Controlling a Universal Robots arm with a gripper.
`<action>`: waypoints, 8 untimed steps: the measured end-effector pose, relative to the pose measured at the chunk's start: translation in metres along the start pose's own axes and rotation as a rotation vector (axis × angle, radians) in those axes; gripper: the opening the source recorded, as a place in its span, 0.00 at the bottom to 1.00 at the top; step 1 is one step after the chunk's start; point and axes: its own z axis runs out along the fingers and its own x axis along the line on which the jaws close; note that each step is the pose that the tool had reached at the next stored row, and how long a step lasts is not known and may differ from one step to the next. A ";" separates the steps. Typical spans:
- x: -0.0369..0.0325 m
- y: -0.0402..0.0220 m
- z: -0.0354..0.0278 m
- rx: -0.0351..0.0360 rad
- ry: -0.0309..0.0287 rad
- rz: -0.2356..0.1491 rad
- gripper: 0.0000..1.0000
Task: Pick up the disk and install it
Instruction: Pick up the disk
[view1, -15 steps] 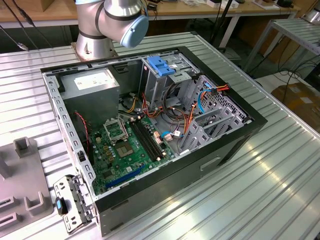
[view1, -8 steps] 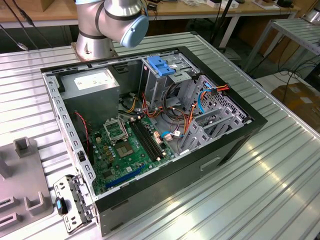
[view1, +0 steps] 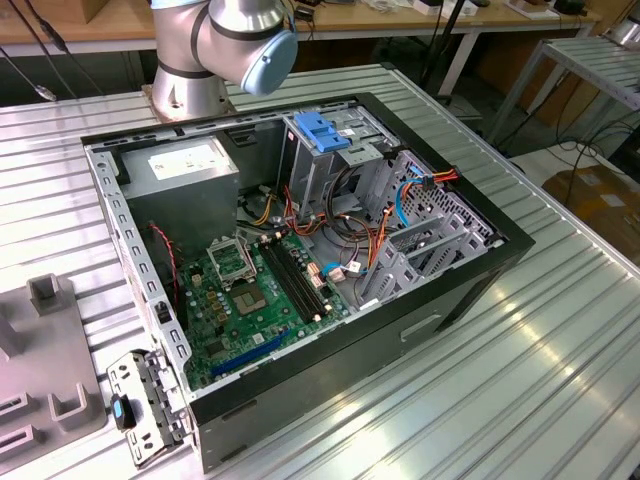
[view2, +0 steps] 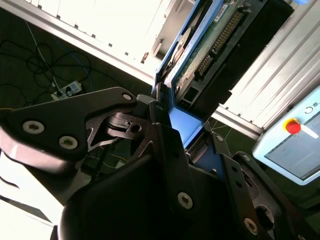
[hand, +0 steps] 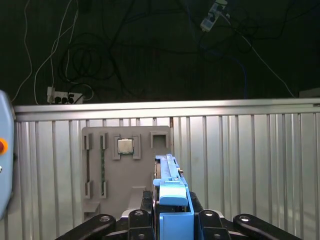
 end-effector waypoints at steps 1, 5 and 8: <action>0.0000 -0.0006 0.0000 -0.0001 0.0000 0.000 0.37; -0.0001 -0.0025 0.0000 0.0000 0.0000 0.000 0.37; -0.0002 -0.0054 0.0000 0.0000 0.0000 0.000 0.37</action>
